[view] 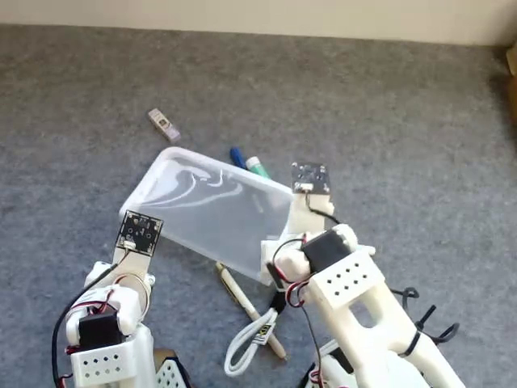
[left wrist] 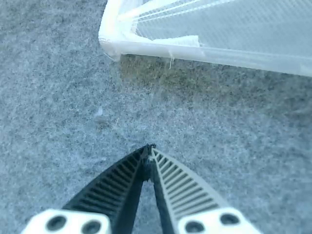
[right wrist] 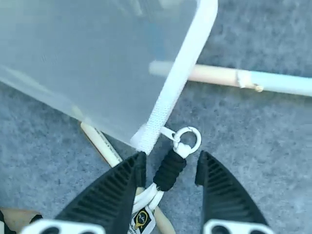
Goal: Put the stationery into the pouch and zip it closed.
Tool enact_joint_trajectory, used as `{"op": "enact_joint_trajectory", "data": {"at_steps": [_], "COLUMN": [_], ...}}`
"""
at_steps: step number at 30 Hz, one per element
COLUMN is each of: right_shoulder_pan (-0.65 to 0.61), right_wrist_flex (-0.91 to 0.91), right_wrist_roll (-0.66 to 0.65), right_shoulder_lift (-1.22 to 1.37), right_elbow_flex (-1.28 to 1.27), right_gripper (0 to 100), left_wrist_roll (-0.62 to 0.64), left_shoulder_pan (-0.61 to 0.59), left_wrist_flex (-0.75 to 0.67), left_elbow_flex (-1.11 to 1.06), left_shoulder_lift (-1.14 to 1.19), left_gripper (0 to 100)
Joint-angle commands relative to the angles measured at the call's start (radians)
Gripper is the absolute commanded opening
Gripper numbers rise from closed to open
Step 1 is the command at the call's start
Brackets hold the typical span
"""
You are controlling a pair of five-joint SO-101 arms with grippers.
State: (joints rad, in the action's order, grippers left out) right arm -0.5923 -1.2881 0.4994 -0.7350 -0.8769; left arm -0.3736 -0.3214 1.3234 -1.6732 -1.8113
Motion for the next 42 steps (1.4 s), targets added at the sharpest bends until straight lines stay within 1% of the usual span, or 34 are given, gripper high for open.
{"op": "enact_joint_trajectory", "data": {"at_steps": [1, 5, 11, 16, 18, 25, 30, 33, 38, 42], "right_shoulder_pan": [-0.022, -0.022, -0.044, -0.122, -0.127, -0.13, -0.125, -0.125, -0.125, -0.124], "right_wrist_flex": [-0.005, -0.001, 0.082, 0.185, 0.219, 0.277, 0.275, 0.28, 0.28, 0.278], "right_wrist_roll": [0.011, 0.009, 0.008, 0.009, 0.014, 0.012, 0.012, 0.009, 0.009, 0.009], "right_shoulder_lift": [-0.001, 0.002, 0.002, 0.004, 0.004, 0.004, 0.008, 0.068, 0.234, 0.308], "right_elbow_flex": [0.004, -0.051, -0.174, -0.243, -0.28, -0.312, -0.314, -0.312, -0.305, -0.303], "right_gripper": [17.0, 17.0, 17.0, 17.0, 17.0, 17.0, 15.7, 10.5, 11.2, 11.0], "left_wrist_roll": [0.009, 0.009, 0.009, 0.009, 0.009, 0.009, 0.009, 0.009, 0.009, 0.009], "left_shoulder_pan": [-0.007, -0.007, -0.007, -0.007, -0.007, -0.007, -0.007, -0.007, -0.007, -0.007], "left_wrist_flex": [0.006, 0.006, 0.006, 0.006, 0.006, 0.006, 0.006, 0.006, 0.006, 0.006], "left_elbow_flex": [-0.022, -0.022, -0.022, -0.022, -0.022, -0.022, -0.022, -0.022, -0.022, -0.022], "left_shoulder_lift": [-0.007, -0.007, -0.007, -0.007, -0.007, -0.007, -0.007, -0.007, -0.007, -0.007], "left_gripper": [1, 1, 1, 1, 1, 1, 1, 1, 1, 1]}}
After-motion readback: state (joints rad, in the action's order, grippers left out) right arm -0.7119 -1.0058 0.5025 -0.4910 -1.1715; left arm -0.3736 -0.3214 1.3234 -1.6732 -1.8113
